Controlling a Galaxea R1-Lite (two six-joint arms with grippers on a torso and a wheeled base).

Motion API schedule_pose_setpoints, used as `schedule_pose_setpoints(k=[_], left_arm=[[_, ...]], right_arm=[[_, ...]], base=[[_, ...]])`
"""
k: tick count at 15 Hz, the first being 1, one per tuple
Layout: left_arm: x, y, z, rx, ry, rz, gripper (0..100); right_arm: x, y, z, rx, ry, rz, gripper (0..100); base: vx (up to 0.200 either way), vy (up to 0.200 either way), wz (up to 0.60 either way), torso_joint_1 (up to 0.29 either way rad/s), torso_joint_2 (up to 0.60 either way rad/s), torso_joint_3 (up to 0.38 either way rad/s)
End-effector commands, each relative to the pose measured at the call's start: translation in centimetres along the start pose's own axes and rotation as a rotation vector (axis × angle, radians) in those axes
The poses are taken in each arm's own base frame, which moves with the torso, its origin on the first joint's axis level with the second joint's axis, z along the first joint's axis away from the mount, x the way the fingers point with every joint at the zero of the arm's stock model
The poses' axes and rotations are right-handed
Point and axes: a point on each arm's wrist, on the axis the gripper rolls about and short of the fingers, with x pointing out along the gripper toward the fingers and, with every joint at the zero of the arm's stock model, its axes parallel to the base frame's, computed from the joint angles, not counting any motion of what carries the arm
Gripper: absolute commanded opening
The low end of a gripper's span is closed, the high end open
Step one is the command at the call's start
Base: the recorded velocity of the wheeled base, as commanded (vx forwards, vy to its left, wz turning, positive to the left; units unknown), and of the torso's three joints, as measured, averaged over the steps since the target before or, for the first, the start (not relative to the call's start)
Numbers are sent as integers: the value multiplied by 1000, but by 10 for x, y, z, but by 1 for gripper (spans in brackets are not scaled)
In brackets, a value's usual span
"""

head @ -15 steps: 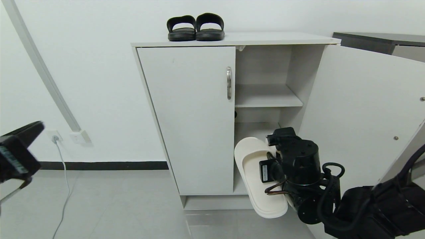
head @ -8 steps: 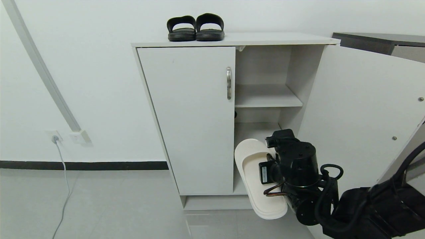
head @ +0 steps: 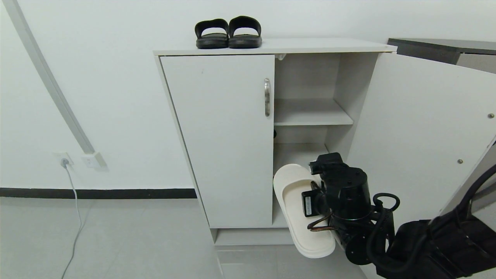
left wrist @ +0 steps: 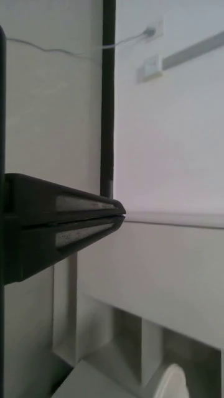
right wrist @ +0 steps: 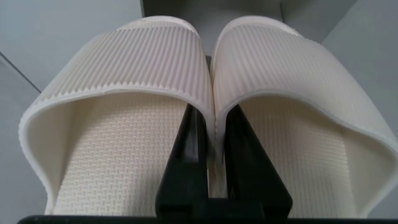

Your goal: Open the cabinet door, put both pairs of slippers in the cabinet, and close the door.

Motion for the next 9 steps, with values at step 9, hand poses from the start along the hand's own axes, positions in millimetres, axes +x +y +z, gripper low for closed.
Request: schedule_pose_setpoints(k=[9], left_arm=[[-1,0,-3,-17,-1,-19,0]], right_arm=[[14,21,14,115,-34,-65,0]], base=[[0,0,0,0,0,0]])
